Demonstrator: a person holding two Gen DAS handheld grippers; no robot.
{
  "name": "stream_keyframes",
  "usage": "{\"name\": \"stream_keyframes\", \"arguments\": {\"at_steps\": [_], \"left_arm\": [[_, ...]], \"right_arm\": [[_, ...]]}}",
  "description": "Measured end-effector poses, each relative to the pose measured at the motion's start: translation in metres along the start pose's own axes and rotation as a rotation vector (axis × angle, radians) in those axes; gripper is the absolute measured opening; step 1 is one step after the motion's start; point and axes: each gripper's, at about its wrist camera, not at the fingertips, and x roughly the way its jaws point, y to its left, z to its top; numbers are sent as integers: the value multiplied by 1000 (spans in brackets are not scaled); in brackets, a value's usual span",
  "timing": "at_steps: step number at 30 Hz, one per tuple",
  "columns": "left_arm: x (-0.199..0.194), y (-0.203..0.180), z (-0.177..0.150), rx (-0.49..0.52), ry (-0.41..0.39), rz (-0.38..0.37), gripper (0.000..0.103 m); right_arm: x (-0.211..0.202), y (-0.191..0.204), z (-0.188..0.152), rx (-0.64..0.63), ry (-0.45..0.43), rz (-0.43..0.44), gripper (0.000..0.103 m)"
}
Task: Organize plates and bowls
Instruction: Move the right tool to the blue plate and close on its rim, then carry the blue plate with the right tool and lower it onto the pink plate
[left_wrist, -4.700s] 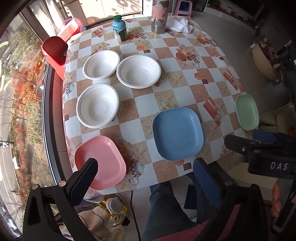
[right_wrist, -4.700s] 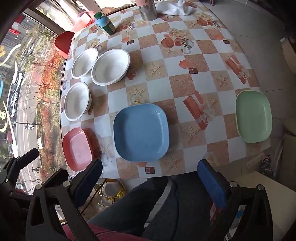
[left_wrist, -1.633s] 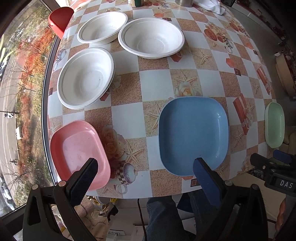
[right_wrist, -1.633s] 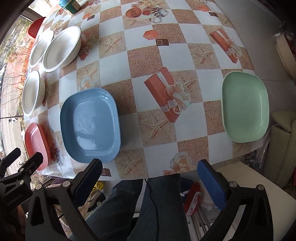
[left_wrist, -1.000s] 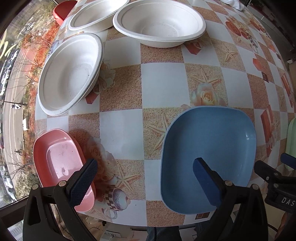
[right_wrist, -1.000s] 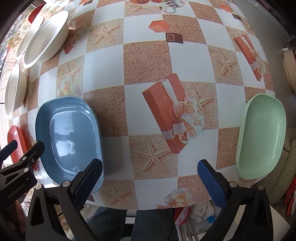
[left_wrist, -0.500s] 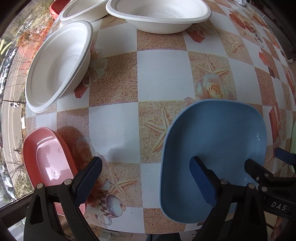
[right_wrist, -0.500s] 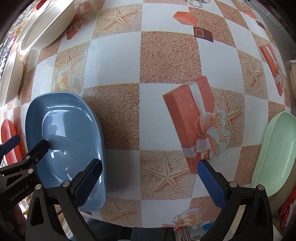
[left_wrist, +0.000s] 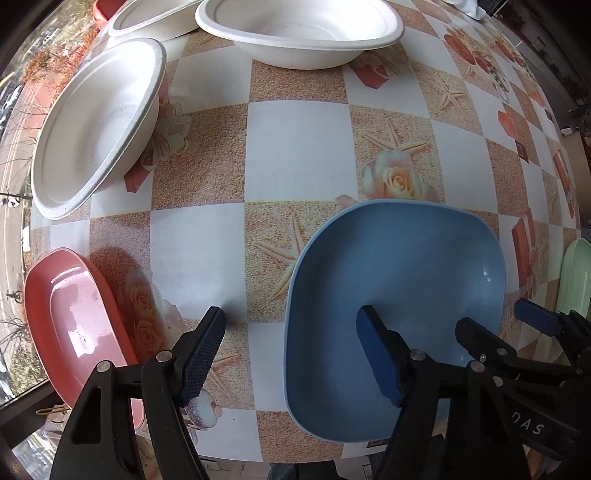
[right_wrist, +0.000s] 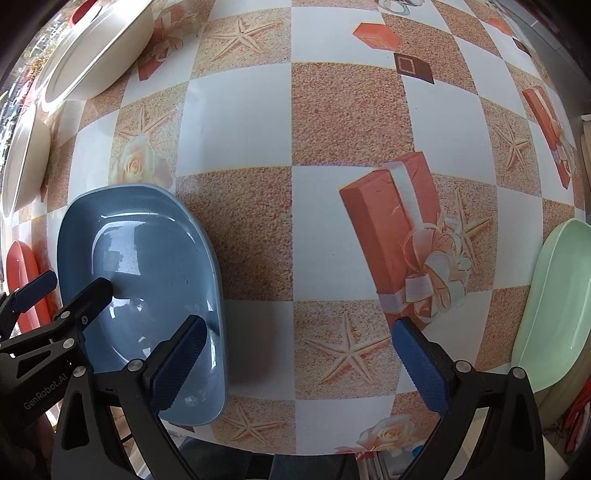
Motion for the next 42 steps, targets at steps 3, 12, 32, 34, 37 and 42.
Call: {"name": "stream_keyframes", "arguments": {"at_steps": [3,12,32,34,37,42], "left_arm": [[-1,-7,0,8,4,2,66],[-5,-25,-1,74,9,-17,42],[-2,-18,-20,153,45,-7,42],[-1,-14,-22,154,43,-11,42],[-2,-17,-19,161,40,-11,42],[-4,-9,-23,148,45,-12,42]], "right_arm": [[-2,15,3,-40,-15,19,72],[-2,37,-4,-47,-17,80,23],[23,85,-56,-59,58,79,22],[30,89,-54,-61,59,71,22],[38,97,-53,-61,63,65,22],[56,111,-50,-76,63,50,22]]}}
